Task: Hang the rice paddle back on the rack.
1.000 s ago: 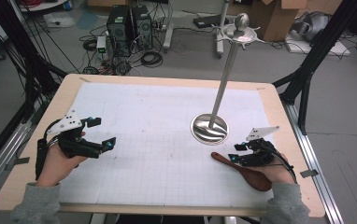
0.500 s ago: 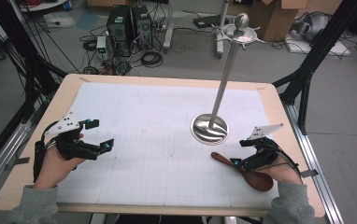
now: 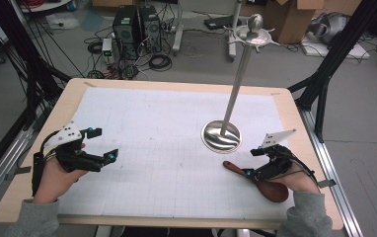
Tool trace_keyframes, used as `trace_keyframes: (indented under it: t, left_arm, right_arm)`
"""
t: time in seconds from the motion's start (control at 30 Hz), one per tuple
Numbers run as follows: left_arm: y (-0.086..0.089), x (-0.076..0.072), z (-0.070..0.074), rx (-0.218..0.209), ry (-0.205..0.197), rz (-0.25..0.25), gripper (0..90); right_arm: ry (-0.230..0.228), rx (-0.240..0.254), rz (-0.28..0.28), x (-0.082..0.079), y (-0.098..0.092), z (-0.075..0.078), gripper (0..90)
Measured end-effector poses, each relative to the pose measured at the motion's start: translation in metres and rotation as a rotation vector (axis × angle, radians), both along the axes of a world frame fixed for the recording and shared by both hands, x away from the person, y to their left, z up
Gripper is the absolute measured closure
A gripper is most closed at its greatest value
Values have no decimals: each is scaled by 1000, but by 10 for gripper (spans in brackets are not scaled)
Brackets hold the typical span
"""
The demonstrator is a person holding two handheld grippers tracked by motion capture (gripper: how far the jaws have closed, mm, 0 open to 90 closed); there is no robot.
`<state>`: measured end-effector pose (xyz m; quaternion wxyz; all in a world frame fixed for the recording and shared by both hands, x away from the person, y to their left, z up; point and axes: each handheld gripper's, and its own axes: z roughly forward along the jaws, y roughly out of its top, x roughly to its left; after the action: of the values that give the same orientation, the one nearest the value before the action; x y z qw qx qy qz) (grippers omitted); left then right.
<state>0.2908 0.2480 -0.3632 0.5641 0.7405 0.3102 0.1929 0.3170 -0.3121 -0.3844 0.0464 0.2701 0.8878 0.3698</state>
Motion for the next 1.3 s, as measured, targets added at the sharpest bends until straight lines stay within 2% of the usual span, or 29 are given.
trace_keyframes:
  t: [0.07, 0.1, 0.13, 0.17, 0.2, 0.27, 0.33, 0.37, 0.43, 0.6, 0.8, 1.1, 1.3]
  left_arm:
    - [0, 0, 2, -10, -7, -5, 28]
    - [-1, 1, 3, -9, -4, -9, 28]
    - [-1, 1, 3, -9, -4, -9, 28]
    - [-3, 2, 2, -8, 0, -16, 28]
    - [-3, 2, 2, -8, 0, -16, 28]
    - [-6, 3, 0, 6, 13, -30, 29]
    - [-7, 3, -1, 12, 16, -30, 28]
    - [-9, 3, -1, 32, 23, -38, 28]
    - [-10, 2, -1, 45, 15, -38, 28]
    - [-11, 2, 0, 41, 9, -43, 28]
    - [-12, 3, -2, 39, 18, -45, 28]
    - [-11, 2, -1, 40, 16, -49, 28]
    - [-11, 4, -2, 41, 22, -46, 28]
  right_arm:
    - [4, -12, 20, -2, 2, 1, 128]
    - [12, -35, 25, -4, 4, 0, 129]
    - [12, -35, 25, -4, 4, 0, 129]
    - [21, -64, 18, -4, 5, -2, 130]
    - [21, -64, 18, -4, 5, -2, 130]
    - [35, -97, 12, -3, 6, -5, 137]
    - [39, -95, 17, -3, 7, -6, 139]
    - [48, -73, 40, -2, 9, -5, 150]
    - [50, -62, 52, -2, 10, -5, 154]
    - [60, -100, 27, 0, 9, -8, 154]
    - [71, -119, 36, 0, 11, -10, 162]
    - [87, -194, 33, 2, 14, -17, 237]
    - [123, -227, 44, 1, 15, -21, 300]
